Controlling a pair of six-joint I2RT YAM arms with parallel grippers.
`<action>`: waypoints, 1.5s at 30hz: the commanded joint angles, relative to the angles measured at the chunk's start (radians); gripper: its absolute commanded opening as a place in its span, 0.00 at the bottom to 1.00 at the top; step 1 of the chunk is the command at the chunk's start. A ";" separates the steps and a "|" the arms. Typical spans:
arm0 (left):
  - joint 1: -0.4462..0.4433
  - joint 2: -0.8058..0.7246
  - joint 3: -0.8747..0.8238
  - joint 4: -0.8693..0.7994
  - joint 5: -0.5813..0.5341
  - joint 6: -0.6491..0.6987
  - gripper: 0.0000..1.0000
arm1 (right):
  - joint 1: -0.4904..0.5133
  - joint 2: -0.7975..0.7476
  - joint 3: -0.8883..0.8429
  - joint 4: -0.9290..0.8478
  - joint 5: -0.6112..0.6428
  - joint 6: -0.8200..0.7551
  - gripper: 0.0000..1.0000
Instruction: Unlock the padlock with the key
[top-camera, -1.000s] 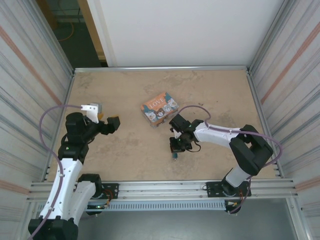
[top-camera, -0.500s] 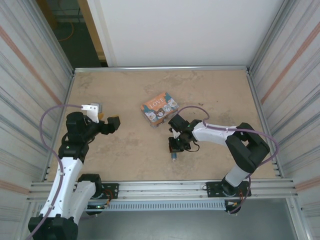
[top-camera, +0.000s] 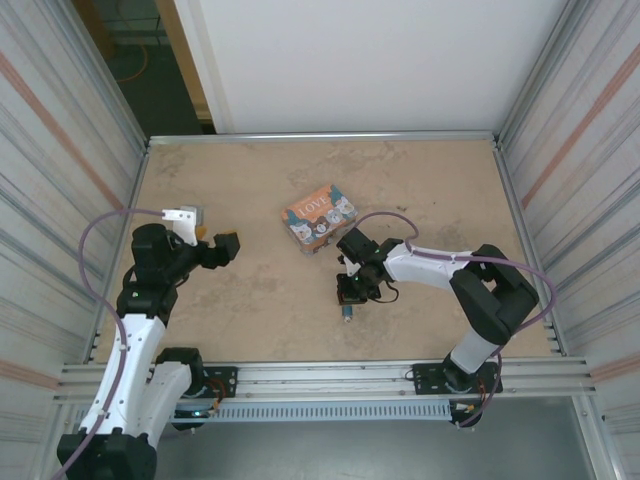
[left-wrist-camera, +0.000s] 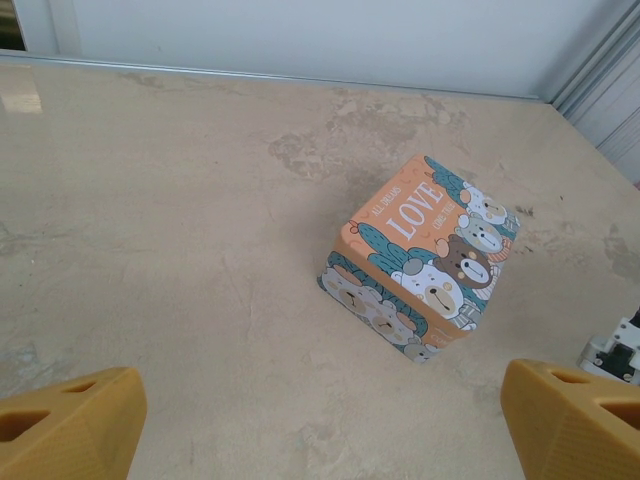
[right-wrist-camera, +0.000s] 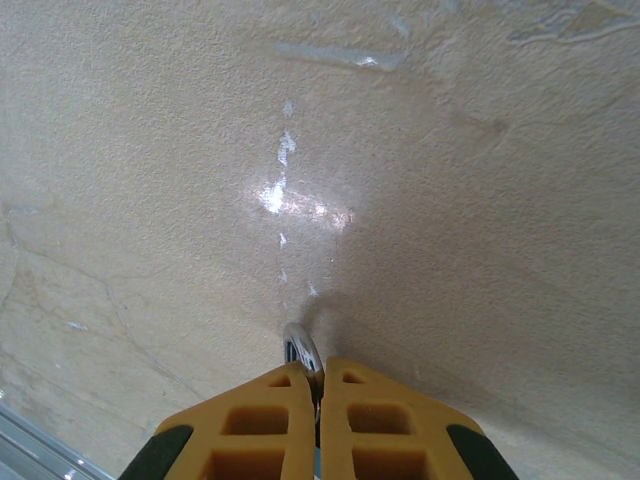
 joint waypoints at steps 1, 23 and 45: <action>0.006 -0.001 0.007 -0.008 0.010 0.000 0.92 | -0.006 -0.011 0.021 -0.027 0.021 0.007 0.12; 0.014 0.001 0.007 -0.005 0.013 0.000 0.92 | -0.032 -0.275 0.026 -0.117 0.269 -0.063 0.39; 0.017 0.006 0.003 0.008 0.002 0.010 0.92 | -0.273 -0.790 -0.254 0.113 0.416 -0.095 0.73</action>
